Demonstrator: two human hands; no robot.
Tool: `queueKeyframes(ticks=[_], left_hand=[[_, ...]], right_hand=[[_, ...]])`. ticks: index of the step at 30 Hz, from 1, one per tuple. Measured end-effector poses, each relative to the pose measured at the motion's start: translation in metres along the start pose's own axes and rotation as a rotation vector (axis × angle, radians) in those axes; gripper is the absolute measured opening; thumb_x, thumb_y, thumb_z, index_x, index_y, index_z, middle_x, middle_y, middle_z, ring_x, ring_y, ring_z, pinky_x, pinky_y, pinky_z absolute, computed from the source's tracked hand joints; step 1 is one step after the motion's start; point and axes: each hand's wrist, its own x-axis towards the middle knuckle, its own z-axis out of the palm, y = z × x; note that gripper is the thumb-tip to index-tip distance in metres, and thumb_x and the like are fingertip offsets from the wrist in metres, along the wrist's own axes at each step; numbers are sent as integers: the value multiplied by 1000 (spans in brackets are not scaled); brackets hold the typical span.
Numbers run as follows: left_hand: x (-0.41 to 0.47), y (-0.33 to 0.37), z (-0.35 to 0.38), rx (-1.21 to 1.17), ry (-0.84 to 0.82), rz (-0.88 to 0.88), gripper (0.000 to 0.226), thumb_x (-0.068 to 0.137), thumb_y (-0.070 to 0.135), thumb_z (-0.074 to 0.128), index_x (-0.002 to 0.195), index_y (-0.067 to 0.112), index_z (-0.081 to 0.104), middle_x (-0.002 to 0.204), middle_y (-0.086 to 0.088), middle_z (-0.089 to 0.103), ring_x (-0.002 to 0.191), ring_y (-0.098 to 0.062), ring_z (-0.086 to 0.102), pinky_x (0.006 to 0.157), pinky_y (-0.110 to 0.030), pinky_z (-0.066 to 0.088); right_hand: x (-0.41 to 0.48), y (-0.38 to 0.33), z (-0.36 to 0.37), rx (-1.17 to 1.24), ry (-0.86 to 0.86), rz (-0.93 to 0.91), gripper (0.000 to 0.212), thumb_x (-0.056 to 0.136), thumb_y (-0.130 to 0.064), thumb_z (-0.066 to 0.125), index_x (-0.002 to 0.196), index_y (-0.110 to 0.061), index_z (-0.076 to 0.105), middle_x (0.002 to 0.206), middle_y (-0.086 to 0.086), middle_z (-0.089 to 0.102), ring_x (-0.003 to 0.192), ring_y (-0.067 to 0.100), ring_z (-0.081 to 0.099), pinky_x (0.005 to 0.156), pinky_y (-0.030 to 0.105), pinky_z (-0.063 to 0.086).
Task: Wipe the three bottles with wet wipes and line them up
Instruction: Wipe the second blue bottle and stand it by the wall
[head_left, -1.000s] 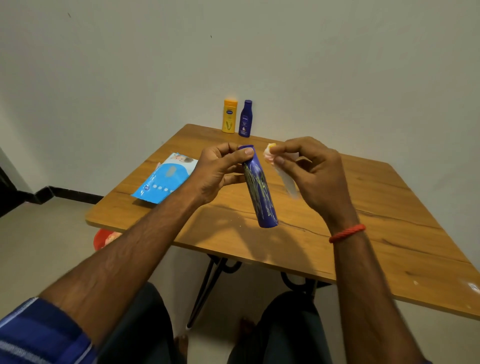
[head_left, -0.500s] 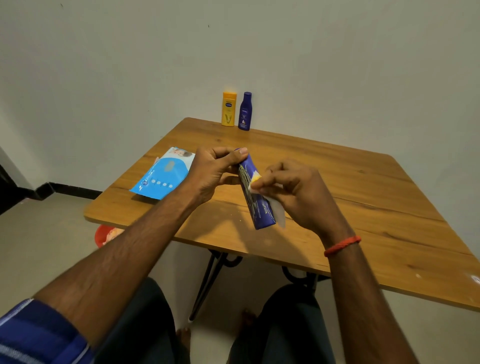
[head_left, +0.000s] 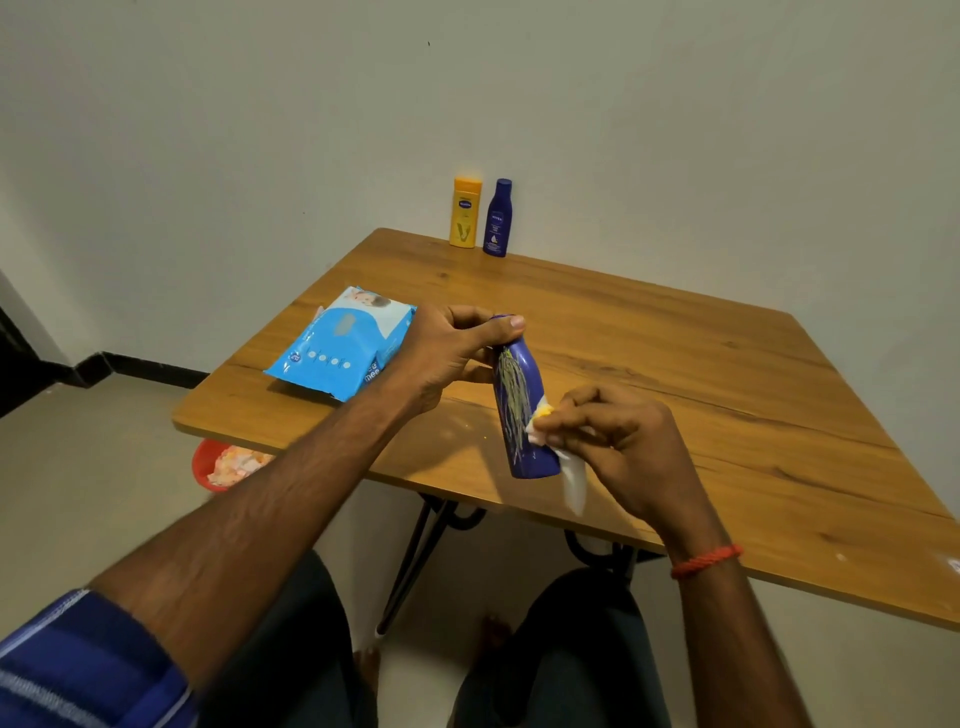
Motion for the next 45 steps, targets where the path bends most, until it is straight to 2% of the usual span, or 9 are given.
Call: queueKeyframes(ticks=[6,11,18,22,29,33,38,42,45], left_hand=[[-2,7,1,62,-31,-6,24,84,30,76,95,9,69,89,-3,71,75,-11,69,65,-27,57],[-6,4,1,-4,-93,-33,43,75,45,74,98,9,67,89,-2,69,81,-14,66,66,-29,57],[-6,0,0,-66,-87,-64,35,74,47,73,86,14,65,78,3,67,74,-11,63,62,-24,54],[-5,-3,-3,-73,-21,-91,49,71,49,75,98,10,63,76,2,66,73,-11,60,59,-19,52],[-6,-11,-2,-20,-54,-112,37,75,50,74,90,19,62,81,3,67,79,-13,62,64,-20,52],[-6,-7,1,-32,-116,-118,43,70,56,71,90,19,61,84,3,69,83,-15,65,69,-25,53],[-6,-7,1,-118,-194,-118,48,55,67,79,78,28,65,85,3,68,86,-17,65,76,-33,54],[-5,-12,2,-226,-232,-78,54,35,69,88,66,30,69,71,6,66,68,-10,65,64,-27,56],[-5,-16,4,-370,-293,-78,61,38,64,91,79,23,72,75,0,67,65,-13,67,60,-27,57]], right_hand=[[35,-4,3,-88,139,-22,20,84,-24,73,104,-22,75,100,-2,67,97,8,62,75,25,55],[53,-9,9,-205,195,-80,20,86,-22,72,106,-19,75,97,2,67,91,11,60,74,18,48],[45,-14,8,-265,63,-146,20,86,-22,71,105,-17,74,103,0,64,97,7,57,77,5,42],[14,-5,13,-258,-43,-205,26,88,-34,62,106,-19,74,107,-2,63,104,9,58,76,9,48],[-31,9,19,-139,-131,-166,29,88,-37,63,110,-21,75,109,-7,63,115,9,56,79,4,48],[-20,5,12,-150,-59,-103,30,87,-38,63,105,-19,76,104,-6,65,107,8,60,77,11,51],[9,-1,10,-162,137,-97,16,84,-15,77,100,-16,78,95,-3,68,93,11,64,70,23,54],[27,-10,15,-170,178,-118,16,85,-18,74,101,-19,76,95,0,69,90,9,62,69,8,44],[38,-17,20,-210,190,-145,16,87,-18,73,102,-18,75,96,2,70,91,9,62,72,8,42]])
